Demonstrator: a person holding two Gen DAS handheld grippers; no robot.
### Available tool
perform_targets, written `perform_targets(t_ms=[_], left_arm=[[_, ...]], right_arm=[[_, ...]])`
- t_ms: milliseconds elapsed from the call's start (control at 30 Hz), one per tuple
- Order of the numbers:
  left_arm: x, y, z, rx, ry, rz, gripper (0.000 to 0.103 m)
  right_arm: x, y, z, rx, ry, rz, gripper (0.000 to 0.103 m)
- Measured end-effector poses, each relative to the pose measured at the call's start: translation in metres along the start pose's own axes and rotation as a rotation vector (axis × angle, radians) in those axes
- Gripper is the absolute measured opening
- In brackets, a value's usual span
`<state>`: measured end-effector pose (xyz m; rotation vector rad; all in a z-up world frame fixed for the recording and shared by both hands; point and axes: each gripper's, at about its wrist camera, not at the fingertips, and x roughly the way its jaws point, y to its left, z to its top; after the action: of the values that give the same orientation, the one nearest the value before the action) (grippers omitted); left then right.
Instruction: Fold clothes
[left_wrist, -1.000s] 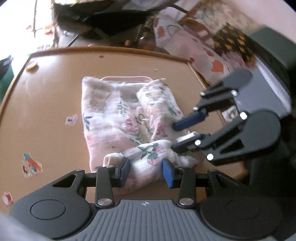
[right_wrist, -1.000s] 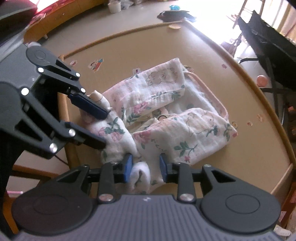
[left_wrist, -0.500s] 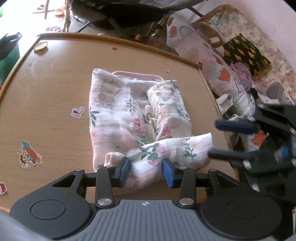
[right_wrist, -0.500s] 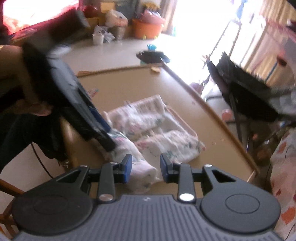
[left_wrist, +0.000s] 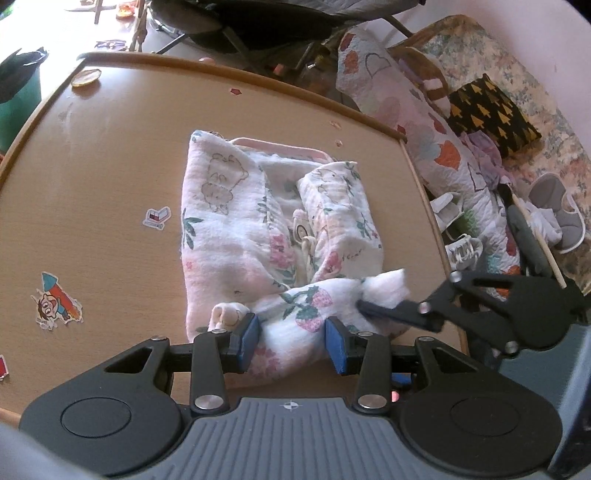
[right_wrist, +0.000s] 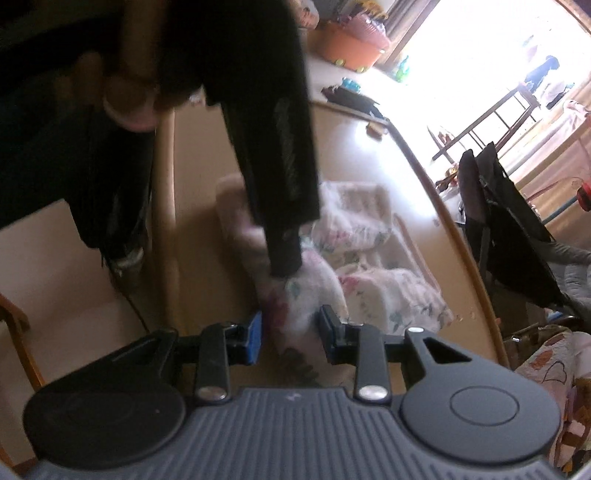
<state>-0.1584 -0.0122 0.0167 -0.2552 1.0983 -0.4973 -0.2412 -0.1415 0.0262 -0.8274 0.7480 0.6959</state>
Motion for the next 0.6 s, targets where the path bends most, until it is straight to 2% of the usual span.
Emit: perform_targets(t_ms=[200, 367, 500, 600], left_arm=[[-0.002, -0.003, -0.001, 0.031, -0.010, 0.006, 0.044], [-0.015, -0.003, -0.009, 0.065, -0.053, -0.013, 0.044], [-0.036, -0.009, -0.022, 0.216, -0.076, 0.024, 0.056], [-0.049, -0.014, -0.032, 0.375, -0.051, 0.113, 0.058]], right_arm=[[0.003, -0.012, -0.003, 0.119, -0.003, 0.047, 0.035], [0.006, -0.019, -0.003, 0.148, 0.011, 0.089, 0.036], [0.009, -0.024, -0.002, 0.158, 0.023, 0.119, 0.037], [0.010, -0.027, -0.004, 0.173, 0.022, 0.141, 0.040]])
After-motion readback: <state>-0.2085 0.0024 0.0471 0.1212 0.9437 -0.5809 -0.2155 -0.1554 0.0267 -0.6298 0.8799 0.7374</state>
